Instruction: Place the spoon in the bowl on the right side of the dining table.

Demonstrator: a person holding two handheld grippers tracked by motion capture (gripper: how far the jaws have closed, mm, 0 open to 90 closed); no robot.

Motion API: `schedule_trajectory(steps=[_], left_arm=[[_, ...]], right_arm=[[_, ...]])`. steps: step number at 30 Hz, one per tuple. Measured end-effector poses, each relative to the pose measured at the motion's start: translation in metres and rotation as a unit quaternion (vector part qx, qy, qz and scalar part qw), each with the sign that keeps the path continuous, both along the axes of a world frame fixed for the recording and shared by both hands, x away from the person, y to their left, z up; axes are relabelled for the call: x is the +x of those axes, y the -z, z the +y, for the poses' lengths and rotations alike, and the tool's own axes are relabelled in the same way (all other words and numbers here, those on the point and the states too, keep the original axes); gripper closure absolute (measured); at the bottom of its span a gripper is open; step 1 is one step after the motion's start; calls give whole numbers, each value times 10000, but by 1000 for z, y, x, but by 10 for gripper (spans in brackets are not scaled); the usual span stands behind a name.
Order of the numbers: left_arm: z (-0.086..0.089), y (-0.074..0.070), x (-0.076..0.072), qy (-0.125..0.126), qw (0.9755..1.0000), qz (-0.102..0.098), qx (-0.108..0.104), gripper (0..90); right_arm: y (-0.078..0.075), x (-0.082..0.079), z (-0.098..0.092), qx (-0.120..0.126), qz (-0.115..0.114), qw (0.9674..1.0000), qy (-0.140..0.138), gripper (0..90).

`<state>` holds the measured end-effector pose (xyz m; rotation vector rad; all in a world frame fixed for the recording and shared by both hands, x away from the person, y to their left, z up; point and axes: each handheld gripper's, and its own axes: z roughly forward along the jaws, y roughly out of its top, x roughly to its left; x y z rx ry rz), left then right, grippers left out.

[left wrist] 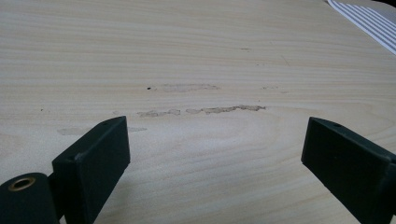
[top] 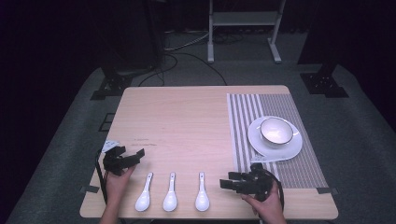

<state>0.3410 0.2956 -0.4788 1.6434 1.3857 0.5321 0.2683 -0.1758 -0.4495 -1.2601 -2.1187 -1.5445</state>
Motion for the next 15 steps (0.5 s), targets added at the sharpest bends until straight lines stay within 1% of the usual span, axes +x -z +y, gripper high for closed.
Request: schedule_trajectory(steps=[2,7,15], left_arm=[[0,0,0,4,10000,-1,-3,66],[0,0,0,-3,10000,1,-17,66],[0,0,0,2,10000,-2,-22,66]], right_arm=[[0,2,3,4,11,10000,-19,279],[3,7,12,24,146,9999,-61,279],[9,20,30,-109,274,9994,-205,279]])
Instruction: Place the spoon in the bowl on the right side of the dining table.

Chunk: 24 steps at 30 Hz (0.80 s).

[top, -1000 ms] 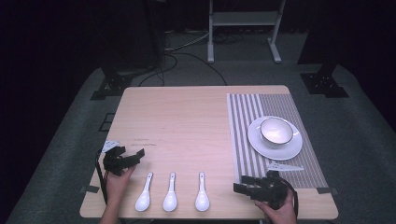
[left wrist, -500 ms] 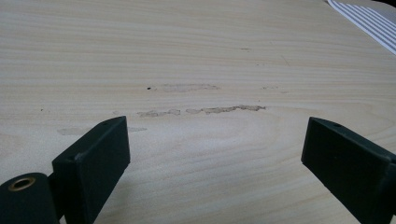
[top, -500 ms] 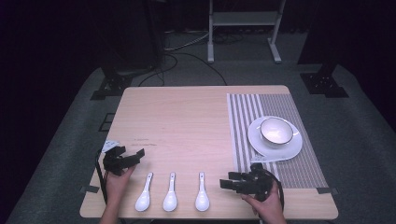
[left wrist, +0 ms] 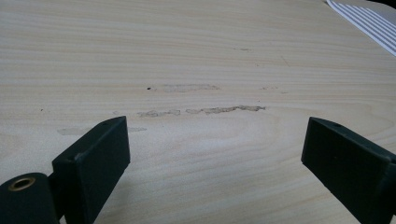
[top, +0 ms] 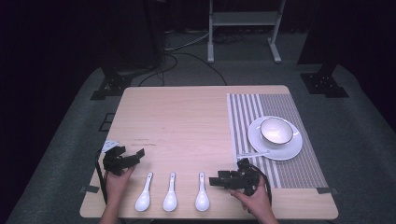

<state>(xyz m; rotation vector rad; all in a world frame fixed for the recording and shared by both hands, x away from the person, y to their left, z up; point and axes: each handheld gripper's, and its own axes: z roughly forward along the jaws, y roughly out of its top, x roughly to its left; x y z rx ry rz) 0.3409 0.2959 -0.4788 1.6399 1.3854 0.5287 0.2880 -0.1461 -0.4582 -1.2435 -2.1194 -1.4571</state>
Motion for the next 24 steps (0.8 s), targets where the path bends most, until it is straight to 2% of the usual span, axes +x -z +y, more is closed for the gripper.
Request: schedule_trajectory(steps=[13,24], left_arm=[[0,0,0,16,10000,-4,-1,66],[0,0,0,16,10000,-2,-7,66]], right_arm=[[6,17,22,-160,170,9997,-89,280],[14,28,30,-332,343,9988,-90,304]])
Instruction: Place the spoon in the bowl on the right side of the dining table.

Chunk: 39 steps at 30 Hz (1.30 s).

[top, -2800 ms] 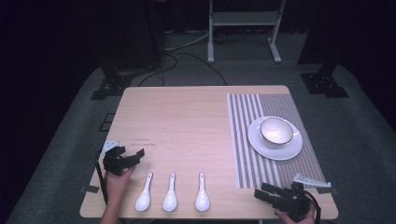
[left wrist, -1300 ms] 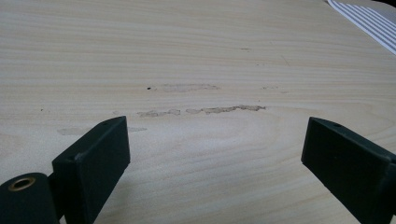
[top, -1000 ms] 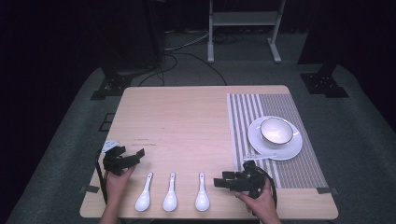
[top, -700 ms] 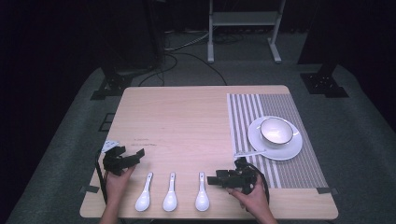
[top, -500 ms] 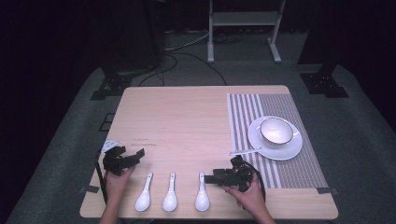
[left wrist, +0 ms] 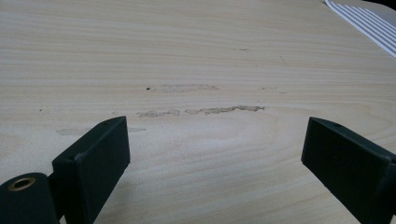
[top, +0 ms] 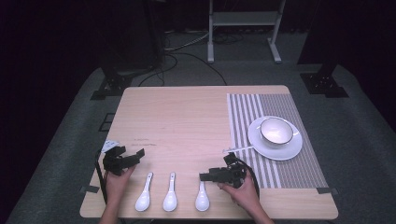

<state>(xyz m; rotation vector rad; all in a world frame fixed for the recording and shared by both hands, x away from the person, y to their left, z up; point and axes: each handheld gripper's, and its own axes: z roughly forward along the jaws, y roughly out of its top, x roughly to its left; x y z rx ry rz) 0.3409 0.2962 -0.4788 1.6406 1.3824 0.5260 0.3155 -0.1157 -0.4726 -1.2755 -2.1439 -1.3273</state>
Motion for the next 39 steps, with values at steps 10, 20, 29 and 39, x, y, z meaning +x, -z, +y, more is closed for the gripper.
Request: schedule_trajectory(steps=[10,20,29,39], left_arm=[[0,0,0,-2,10000,-1,-3,66],[1,0,0,-5,10000,-5,-26,67],[1,0,0,-1,10000,-6,-40,66],[1,0,0,3,10000,-11,-51,66]], right_arm=[[3,4,6,-81,52,9999,-53,317],[1,7,17,-358,33,9992,-151,331],[3,7,25,-678,-113,9976,-93,407],[0,-3,38,-1289,-777,9886,89,517]])
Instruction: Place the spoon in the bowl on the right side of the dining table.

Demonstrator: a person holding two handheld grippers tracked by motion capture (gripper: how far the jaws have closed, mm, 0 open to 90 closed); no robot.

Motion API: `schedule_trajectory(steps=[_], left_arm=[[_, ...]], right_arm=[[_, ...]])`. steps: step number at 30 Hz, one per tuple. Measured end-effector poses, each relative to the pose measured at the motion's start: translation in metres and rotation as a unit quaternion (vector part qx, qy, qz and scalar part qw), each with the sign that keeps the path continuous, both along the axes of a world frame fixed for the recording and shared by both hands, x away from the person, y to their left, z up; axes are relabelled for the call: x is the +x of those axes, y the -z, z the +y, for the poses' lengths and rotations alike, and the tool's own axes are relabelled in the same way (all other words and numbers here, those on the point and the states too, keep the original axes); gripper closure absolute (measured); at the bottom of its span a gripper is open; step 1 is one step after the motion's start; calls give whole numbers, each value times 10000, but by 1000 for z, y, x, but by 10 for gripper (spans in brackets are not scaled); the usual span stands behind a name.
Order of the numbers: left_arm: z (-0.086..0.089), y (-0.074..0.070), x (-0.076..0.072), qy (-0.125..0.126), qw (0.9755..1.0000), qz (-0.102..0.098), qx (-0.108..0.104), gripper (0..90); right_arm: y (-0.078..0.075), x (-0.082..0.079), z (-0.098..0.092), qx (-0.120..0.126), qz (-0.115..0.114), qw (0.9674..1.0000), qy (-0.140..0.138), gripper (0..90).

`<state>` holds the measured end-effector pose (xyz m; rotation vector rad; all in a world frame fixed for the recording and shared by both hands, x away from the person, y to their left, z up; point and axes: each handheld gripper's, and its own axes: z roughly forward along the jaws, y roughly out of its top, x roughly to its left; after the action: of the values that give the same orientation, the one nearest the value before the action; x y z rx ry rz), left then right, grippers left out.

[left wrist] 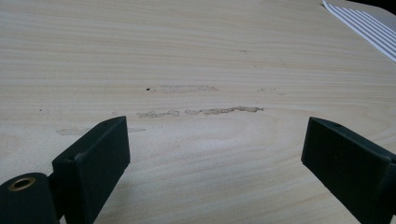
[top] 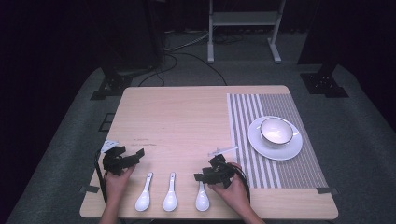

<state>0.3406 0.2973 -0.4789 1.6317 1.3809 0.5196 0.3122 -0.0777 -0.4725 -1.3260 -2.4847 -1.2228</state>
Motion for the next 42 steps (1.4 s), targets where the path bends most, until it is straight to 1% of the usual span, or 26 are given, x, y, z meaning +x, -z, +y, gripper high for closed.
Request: schedule_trajectory(steps=[3,6,9,10,12,15,16,17,18,20,22,23,24,26,28,30,31,33,34,36,39,42], left_arm=[[0,0,0,1,10000,-2,-4,66],[0,0,0,2,10000,-2,-6,66],[0,0,0,1,10000,-3,-7,66],[0,0,0,0,10000,-4,-4,66],[0,0,0,1,10000,-4,-4,66],[0,0,0,2,10000,-3,-4,66],[0,0,0,4,10000,-3,-4,66],[0,0,0,5,10000,1,-3,66],[0,0,0,6,10000,2,-1,66],[0,0,0,10,10000,7,-5,66],[0,0,0,10,10000,6,-14,67],[0,0,0,8,10000,6,-18,66],[0,0,0,11,10000,6,-16,66],[0,0,0,10,10000,1,-2,66],[0,0,0,9,10000,-4,-6,66],[0,0,0,7,10000,-1,-12,66],[0,0,0,6,10000,-1,-10,66],[0,0,0,8,10000,-2,3,66],[0,0,0,6,10000,-2,4,66],[0,0,0,5,10000,-1,3,66],[0,0,0,4,10000,-1,6,66],[0,0,0,1,10000,-6,12,66]], right_arm=[[-1,-5,4,-264,-266,9993,40,568],[-1,-5,5,-416,-360,9985,55,624],[-2,-5,6,-450,-336,9984,68,635],[-3,-5,6,-505,-342,9981,79,644],[-4,-6,8,-586,-340,9977,91,675],[-5,-5,7,-659,-247,9975,98,738],[-6,-3,7,-697,-165,9974,46,774],[-7,-2,7,-799,-112,9967,14,795],[-9,-2,7,-952,-134,9954,-20,810],[-12,-1,6,-1016,-78,9948,-61,843],[-15,-1,5,-1011,3,9948,-114,851],[-16,-2,5,-1063,-15,9943,-124,851],[-18,-2,3,-1006,-19,9948,-134,851],[-22,-2,0,-813,7,9966,-130,852],[-26,-2,-6,-488,110,9987,-92,852],[-30,-1,-13,-229,148,9996,-53,854],[-32,0,-17,-44,217,9997,-36,854],[-35,2,-26,338,331,9989,28,854],[-37,3,-31,491,372,9981,66,854],[-40,4,-41,795,388,9960,155,854],[-43,5,-51,1085,400,9930,247,854],[-47,5,-61,1272,351,9906,347,854]])
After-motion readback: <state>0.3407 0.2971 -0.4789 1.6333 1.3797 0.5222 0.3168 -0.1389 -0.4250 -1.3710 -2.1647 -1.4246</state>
